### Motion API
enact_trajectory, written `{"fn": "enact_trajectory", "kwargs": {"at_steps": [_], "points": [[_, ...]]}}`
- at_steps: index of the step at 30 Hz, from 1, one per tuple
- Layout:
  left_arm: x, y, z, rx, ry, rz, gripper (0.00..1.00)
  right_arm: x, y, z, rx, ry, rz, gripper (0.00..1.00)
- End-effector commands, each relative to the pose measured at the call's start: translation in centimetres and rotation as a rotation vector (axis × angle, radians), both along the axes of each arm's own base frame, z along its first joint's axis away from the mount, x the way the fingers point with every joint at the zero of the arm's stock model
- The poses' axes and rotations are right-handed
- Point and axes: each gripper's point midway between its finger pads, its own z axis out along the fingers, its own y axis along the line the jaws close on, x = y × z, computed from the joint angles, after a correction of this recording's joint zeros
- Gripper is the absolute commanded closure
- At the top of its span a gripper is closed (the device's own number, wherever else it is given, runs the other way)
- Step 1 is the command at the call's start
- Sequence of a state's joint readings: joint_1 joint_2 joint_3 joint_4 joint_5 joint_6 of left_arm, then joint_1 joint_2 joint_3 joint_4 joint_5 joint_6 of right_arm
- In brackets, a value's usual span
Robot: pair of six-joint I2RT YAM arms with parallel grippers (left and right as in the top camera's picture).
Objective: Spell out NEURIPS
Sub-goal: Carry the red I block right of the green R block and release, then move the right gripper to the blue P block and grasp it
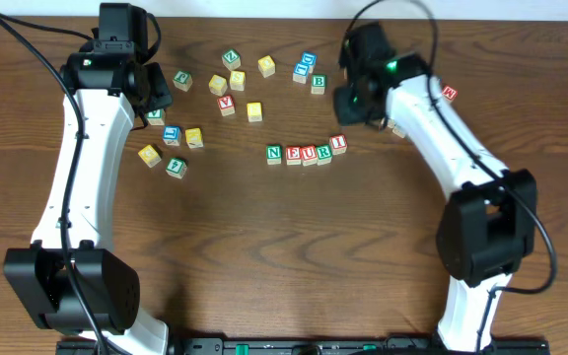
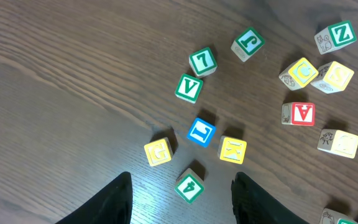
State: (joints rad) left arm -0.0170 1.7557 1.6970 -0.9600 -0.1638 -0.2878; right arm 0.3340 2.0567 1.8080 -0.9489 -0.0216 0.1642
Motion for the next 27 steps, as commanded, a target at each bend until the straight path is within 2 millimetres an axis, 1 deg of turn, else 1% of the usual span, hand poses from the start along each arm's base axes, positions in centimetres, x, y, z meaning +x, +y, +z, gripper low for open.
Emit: {"fn": "enact_trajectory", "kwargs": {"at_steps": [1, 4, 11, 14, 17, 21, 24, 27], "points": [[0.1, 0.2, 1.4, 0.008, -0.045, 0.011, 0.5, 1.6, -2.3, 4.9, 0.012, -0.095, -0.048, 0.58], [0.5, 0.2, 1.6, 0.008, -0.061, 0.011, 0.49, 2.0, -3.7, 5.4, 0.013, -0.095, -0.084, 0.56], [1.0, 0.2, 2.0, 0.007, -0.086, 0.011, 0.49, 2.0, -6.6, 5.1, 0.017, -0.065, -0.175, 0.55], [1.2, 0.2, 2.1, 0.007, -0.095, 0.011, 0.49, 2.3, -7.3, 4.9, 0.024, -0.063, -0.211, 0.55], [1.4, 0.2, 2.2, 0.007, -0.105, 0.011, 0.5, 2.6, -7.8, 4.4, 0.028, -0.058, -0.275, 0.55], [1.5, 0.2, 2.3, 0.007, -0.113, 0.011, 0.49, 3.1, -8.1, 2.5, 0.02, -0.033, -0.334, 0.58], [1.5, 0.2, 2.3, 0.007, -0.113, 0.011, 0.49, 3.3, -8.5, 0.3, 0.007, 0.01, -0.392, 0.6], [1.5, 0.2, 2.3, 0.007, -0.113, 0.011, 0.49, 3.5, -8.6, -1.5, 0.002, 0.039, -0.412, 0.62]]}}
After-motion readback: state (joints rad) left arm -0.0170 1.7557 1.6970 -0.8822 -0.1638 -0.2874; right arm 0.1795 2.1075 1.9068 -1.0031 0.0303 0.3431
